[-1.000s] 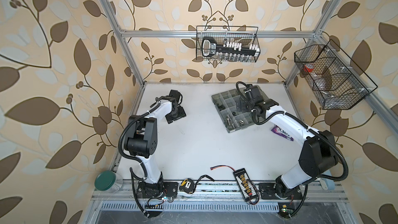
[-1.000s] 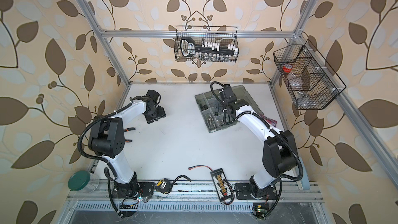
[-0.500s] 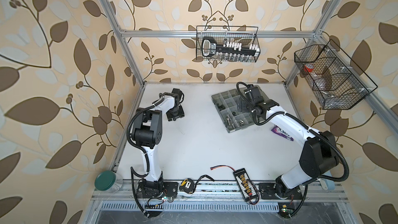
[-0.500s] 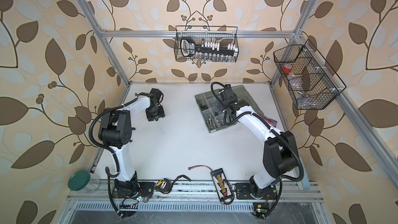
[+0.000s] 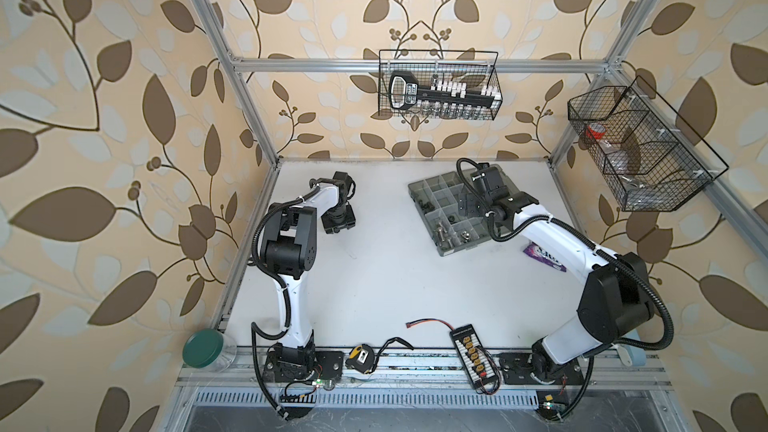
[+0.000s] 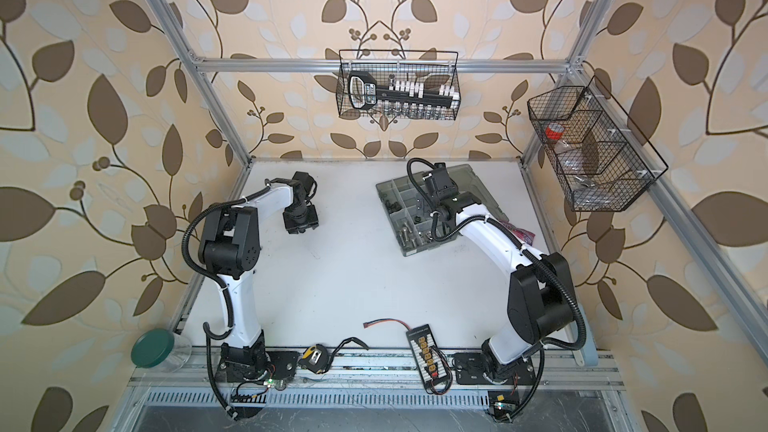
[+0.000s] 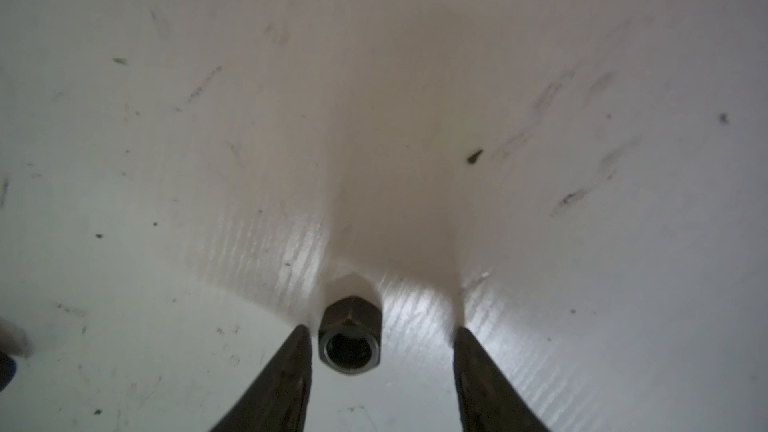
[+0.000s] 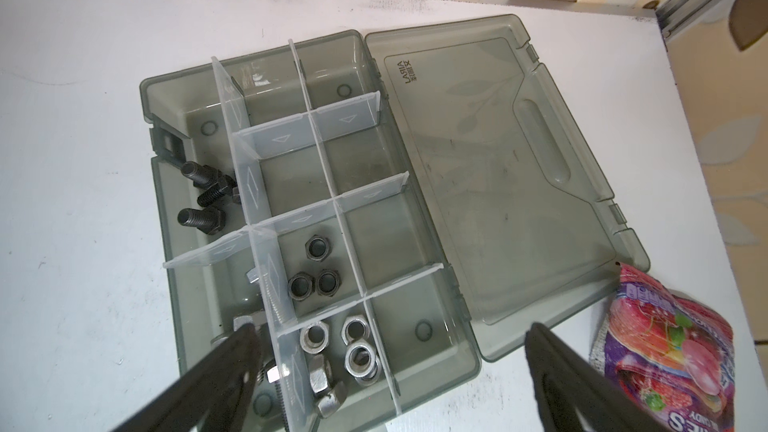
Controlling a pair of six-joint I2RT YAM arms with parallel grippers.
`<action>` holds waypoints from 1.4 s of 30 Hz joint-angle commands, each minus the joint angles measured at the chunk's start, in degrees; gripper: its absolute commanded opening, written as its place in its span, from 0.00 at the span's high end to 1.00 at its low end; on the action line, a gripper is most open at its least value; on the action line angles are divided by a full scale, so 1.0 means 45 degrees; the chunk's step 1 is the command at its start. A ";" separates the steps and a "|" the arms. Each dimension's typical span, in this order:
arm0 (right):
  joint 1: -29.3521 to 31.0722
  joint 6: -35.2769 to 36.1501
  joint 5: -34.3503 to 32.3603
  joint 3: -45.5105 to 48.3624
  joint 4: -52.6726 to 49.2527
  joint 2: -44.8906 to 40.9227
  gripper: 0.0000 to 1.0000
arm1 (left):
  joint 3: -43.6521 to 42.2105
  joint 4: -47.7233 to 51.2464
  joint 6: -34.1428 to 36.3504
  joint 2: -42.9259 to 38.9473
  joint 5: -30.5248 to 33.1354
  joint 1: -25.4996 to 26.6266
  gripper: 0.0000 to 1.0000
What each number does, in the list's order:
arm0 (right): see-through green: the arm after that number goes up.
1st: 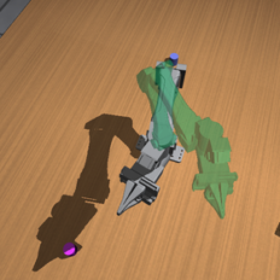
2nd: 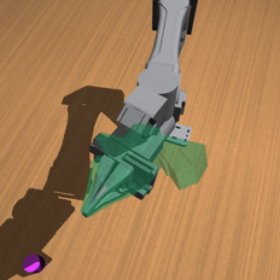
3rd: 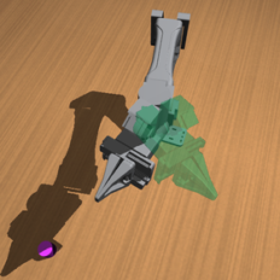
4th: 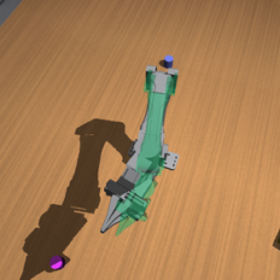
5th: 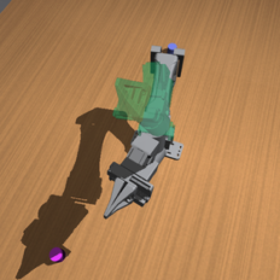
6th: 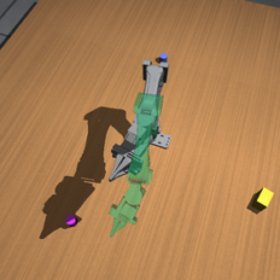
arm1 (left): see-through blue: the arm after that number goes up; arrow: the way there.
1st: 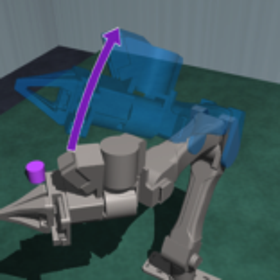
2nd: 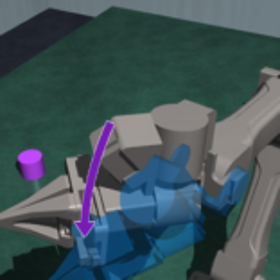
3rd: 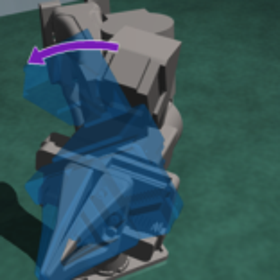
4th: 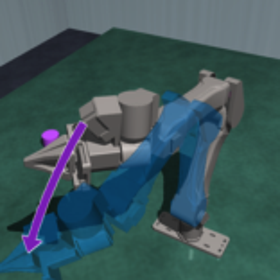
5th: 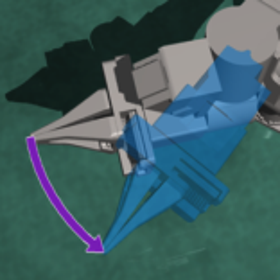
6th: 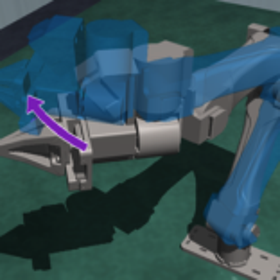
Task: Sort the screws and nuts into containers
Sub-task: 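Lower the left gripper and grasp the silver nut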
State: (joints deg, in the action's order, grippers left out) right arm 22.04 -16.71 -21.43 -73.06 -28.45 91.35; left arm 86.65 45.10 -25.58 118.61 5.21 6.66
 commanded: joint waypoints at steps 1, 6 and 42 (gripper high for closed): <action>-0.0018 -0.0154 -0.0216 0.0107 -0.0182 -0.0081 0.00 | 0.0471 0.0368 0.0065 0.0038 0.0307 -0.0180 0.48; -0.0017 -0.0154 -0.0195 -0.0008 -0.0243 0.0027 0.00 | 0.0402 0.0232 0.0052 0.0148 0.0099 -0.0287 0.52; -0.0023 -0.0366 -0.0391 -0.0015 -0.0495 0.0141 0.00 | -0.0464 -0.0558 -0.0017 0.0071 -0.1022 -0.0678 0.80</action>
State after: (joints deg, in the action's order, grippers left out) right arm 22.04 -17.76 -21.76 -73.06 -29.47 91.61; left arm 86.48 42.68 -25.61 119.07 1.85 4.03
